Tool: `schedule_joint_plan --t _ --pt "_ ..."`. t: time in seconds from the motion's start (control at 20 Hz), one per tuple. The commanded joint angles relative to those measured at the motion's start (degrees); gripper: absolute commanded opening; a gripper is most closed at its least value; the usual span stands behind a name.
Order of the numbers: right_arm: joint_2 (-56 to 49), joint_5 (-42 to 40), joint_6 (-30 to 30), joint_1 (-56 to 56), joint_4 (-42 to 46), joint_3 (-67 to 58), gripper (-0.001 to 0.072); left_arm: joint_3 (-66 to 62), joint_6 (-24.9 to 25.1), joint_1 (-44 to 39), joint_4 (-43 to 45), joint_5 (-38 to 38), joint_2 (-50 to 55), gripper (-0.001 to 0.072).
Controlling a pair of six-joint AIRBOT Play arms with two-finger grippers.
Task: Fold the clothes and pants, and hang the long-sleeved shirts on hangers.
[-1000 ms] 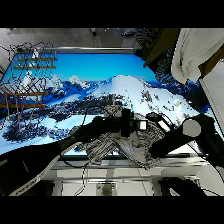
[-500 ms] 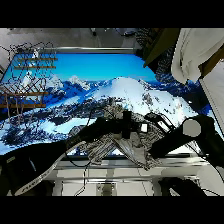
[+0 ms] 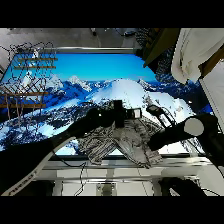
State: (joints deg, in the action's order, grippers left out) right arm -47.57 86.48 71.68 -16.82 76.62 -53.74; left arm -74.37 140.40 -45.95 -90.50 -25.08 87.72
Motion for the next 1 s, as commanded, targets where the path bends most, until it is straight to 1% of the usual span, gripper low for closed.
schedule_joint_plan --t 0.0,0.05,0.2,0.4,0.5,0.55,0.6,0.7,0.75,0.8,0.9,0.95 --pt "0.07 -12.24 0.85 0.04 2.80 -8.00 0.0011 -0.07 -21.14 4.87 23.61 0.26 -9.42 0.0013" --pt "0.04 -16.11 0.94 0.04 3.04 -11.54 0.0011 -0.09 -22.18 5.60 26.47 0.28 -13.18 0.0013" --pt "0.02 -25.20 0.96 0.04 2.93 -23.39 0.0010 -2.14 -22.16 5.95 31.01 0.39 -23.26 0.0013" --pt "0.02 -33.31 0.90 0.02 2.67 -37.40 0.0010 -11.41 -22.12 5.62 31.82 5.64 -30.97 0.0013" --pt "0.02 -35.12 0.66 -0.02 2.49 -43.45 0.0009 -17.53 -21.24 4.15 32.24 6.03 -31.91 0.0013" --pt "0.02 -35.69 0.48 -0.02 2.25 -46.10 0.0009 -20.52 -19.71 2.97 32.24 6.03 -31.89 0.0013" --pt "0.02 -36.65 -1.05 -0.02 1.51 -48.43 0.0009 -22.73 -17.31 1.66 32.24 6.05 -31.82 0.0012" --pt "0.02 -39.41 -4.04 0.00 -0.07 -53.20 0.0009 -25.86 -10.95 -1.36 32.24 6.03 -31.74 0.0013" --pt "0.00 -39.87 -4.79 -0.02 -0.44 -55.78 0.0009 -26.60 -8.85 -2.75 32.30 5.99 -31.76 0.0013" --pt "0.02 -39.30 -4.90 -0.02 -0.63 -57.92 0.0009 -26.91 -8.79 -3.80 33.73 5.14 -31.76 0.0013" --pt "0.02 -34.91 -4.87 0.00 -0.39 -61.16 0.0009 -26.93 -9.57 -5.68 36.57 -1.92 -31.71 0.0013" --pt "0.02 -31.65 -4.85 0.00 0.11 -61.35 0.0009 -26.93 -12.72 -5.75 36.50 -7.45 -31.56 0.0013"
